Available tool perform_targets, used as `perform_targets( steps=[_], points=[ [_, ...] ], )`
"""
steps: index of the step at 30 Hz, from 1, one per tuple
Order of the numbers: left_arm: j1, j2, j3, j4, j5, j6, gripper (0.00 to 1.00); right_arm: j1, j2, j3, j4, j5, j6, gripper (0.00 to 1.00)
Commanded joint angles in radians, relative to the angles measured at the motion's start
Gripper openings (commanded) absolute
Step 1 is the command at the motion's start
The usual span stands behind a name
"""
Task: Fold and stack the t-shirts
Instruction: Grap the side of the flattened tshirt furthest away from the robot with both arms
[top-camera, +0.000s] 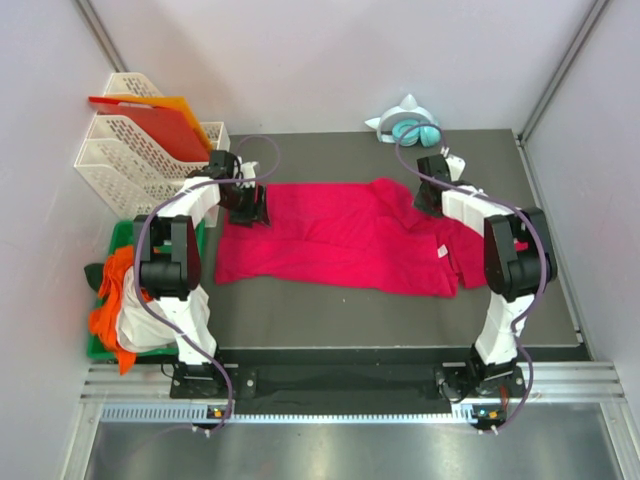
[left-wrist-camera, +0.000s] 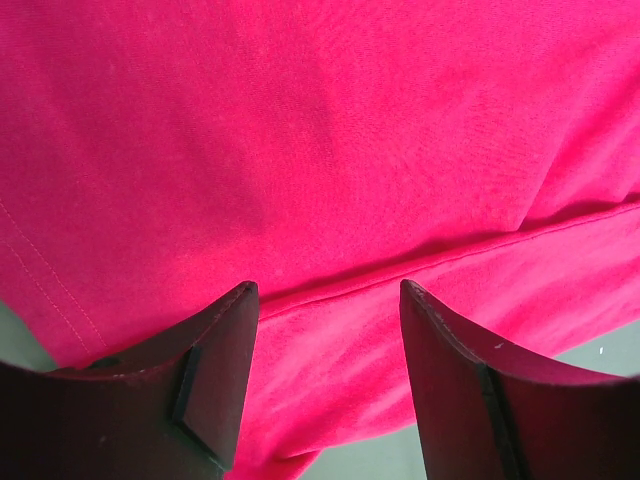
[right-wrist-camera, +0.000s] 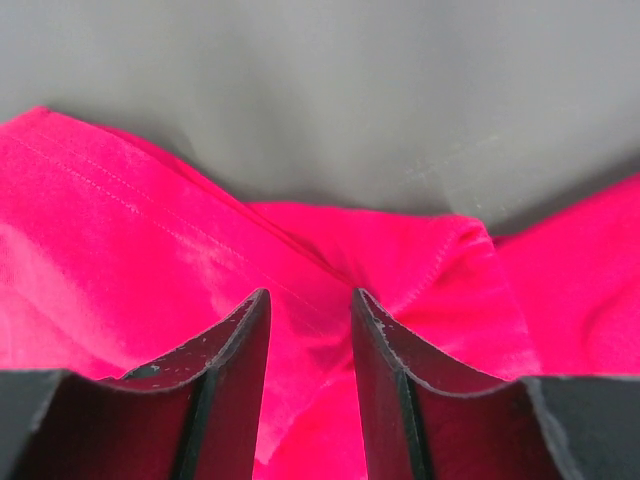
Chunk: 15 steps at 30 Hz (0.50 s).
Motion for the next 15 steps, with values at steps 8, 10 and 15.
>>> perform_targets(
  steps=[8,10,15],
  points=[
    [-0.006,-0.003,0.012,0.039,0.011,-0.001,0.63,-0.025,-0.094,-0.048,0.046,0.038,0.021,0.38],
    [-0.006,-0.003,0.011,0.038,0.008,-0.001,0.63,-0.027,-0.088,-0.053,0.044,0.037,0.022,0.38],
    [-0.008,0.002,0.012,0.038,0.006,0.001,0.63,-0.027,-0.032,-0.03,0.035,0.02,0.021,0.38]
  ],
)
